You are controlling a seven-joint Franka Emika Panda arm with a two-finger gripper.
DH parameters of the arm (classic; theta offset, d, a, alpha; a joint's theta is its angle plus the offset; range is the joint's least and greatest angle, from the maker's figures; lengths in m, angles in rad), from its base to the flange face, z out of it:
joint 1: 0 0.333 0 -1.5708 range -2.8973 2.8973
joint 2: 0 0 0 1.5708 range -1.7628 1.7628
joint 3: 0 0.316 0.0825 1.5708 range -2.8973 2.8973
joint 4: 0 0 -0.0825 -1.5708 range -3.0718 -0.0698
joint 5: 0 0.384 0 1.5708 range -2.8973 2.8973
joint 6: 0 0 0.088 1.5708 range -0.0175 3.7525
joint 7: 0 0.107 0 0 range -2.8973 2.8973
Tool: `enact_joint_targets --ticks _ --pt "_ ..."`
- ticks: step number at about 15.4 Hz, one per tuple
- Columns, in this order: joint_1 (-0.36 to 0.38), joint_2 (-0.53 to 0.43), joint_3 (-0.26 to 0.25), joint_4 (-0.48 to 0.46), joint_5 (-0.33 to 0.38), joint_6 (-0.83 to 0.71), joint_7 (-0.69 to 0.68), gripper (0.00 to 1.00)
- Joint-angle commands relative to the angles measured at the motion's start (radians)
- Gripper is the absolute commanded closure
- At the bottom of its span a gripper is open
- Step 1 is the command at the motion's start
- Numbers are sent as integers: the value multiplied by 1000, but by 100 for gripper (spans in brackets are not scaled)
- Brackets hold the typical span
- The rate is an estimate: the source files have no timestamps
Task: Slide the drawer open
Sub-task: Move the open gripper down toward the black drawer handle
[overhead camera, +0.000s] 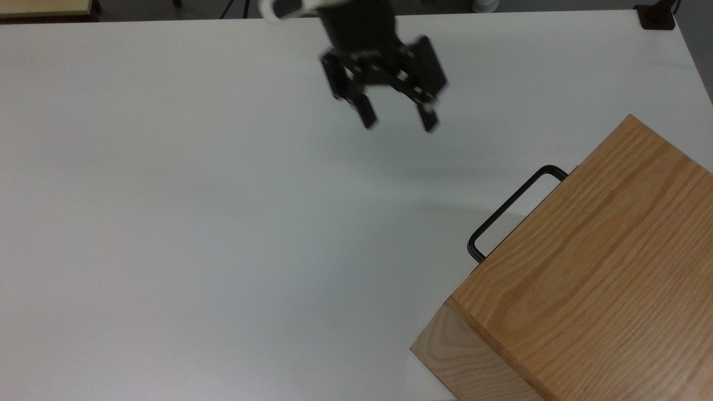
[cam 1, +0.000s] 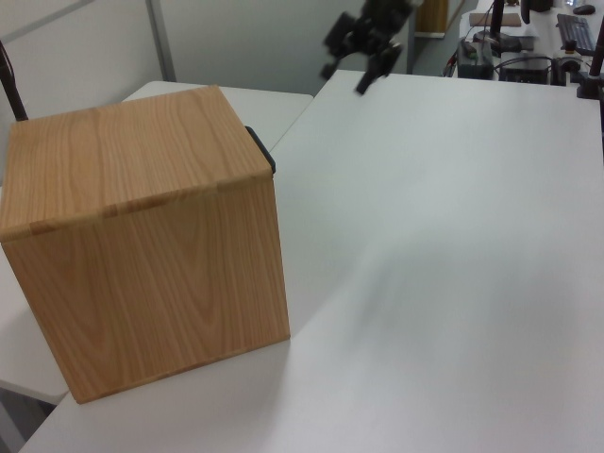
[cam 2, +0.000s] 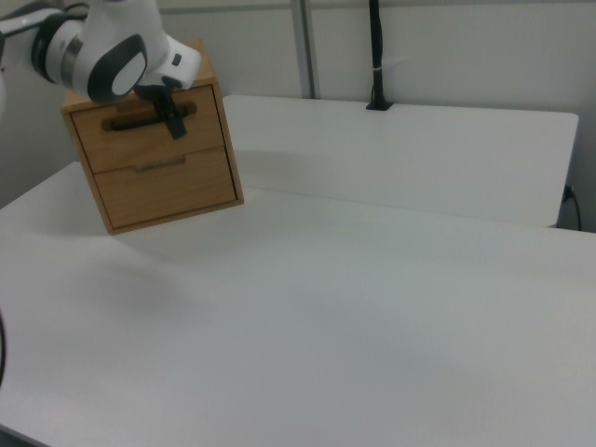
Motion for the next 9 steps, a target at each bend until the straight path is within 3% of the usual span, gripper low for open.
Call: enact_joint_targets --ticks 1,3,9 --pt "98 121 -4 87 6 193 95 8" --pt "145 170 -4 112 6 281 115 18" --pt "209 269 -2 178 3 355 153 26"
